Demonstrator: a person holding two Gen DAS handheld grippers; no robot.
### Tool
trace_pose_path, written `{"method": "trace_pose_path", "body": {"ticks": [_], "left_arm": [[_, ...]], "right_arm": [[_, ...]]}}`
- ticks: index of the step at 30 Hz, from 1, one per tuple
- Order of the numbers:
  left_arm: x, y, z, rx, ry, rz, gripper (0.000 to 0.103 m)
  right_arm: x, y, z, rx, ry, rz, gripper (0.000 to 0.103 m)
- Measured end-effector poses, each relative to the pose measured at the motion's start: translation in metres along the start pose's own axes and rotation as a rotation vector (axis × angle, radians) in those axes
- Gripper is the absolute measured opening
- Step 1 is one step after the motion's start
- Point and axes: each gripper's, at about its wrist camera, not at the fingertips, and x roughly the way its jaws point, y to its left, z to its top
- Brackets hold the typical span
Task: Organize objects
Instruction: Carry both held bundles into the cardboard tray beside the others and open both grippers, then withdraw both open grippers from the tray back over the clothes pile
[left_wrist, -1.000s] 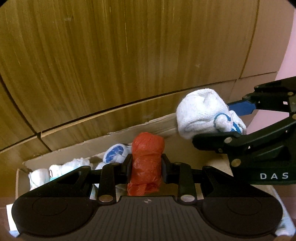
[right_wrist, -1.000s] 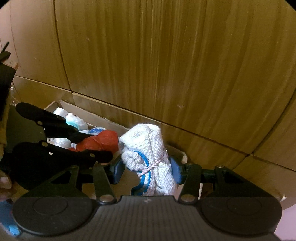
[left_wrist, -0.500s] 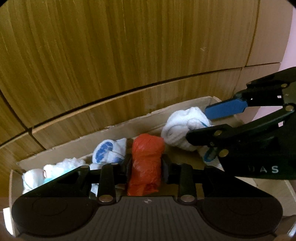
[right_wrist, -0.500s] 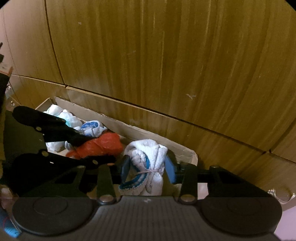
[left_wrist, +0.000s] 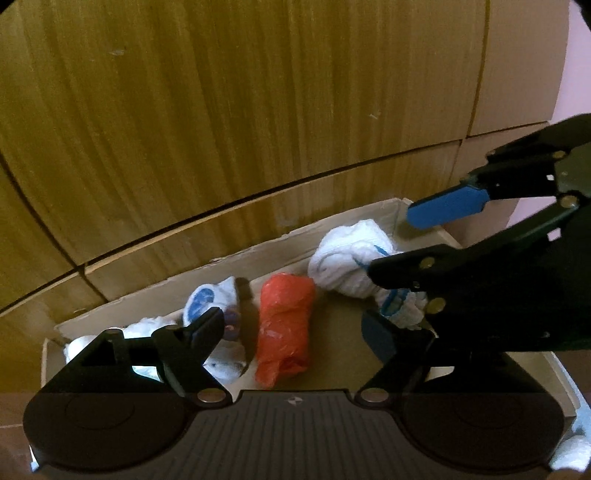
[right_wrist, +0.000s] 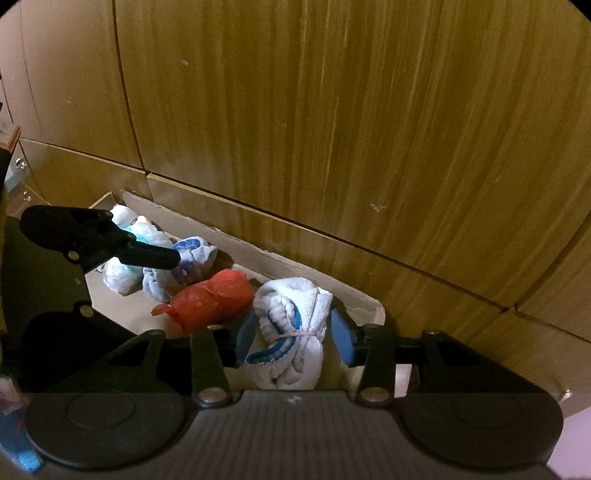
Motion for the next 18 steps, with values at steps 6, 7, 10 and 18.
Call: {"method": "trace_pose_path", "body": {"ticks": [6,7,10,18], "left_arm": [[-0.017,-0.001,0.001,0.002,-0.004,0.003,0.087],[-0.018,-0.011,0.008,0.002,-0.004,0.003,0.087],[-0.028,-0.008,0.006,-0.003,-0.001,0.011,0.088],[-0.042,0.003,-0.008,-0.034,0.02,0.054,0.088]], "right_arm": [[-0.012,0.006,0.002,-0.011,0.006,-0.005,0.047],[-0.013,0.007,0.003,-0.011,0.008,-0.004,0.048],[-0.019,0.009,0.004,-0.012,0.017,-0.009,0.051],[-0.022,0.027,0.002,-0.013,0.06,-0.022,0.054]]}}
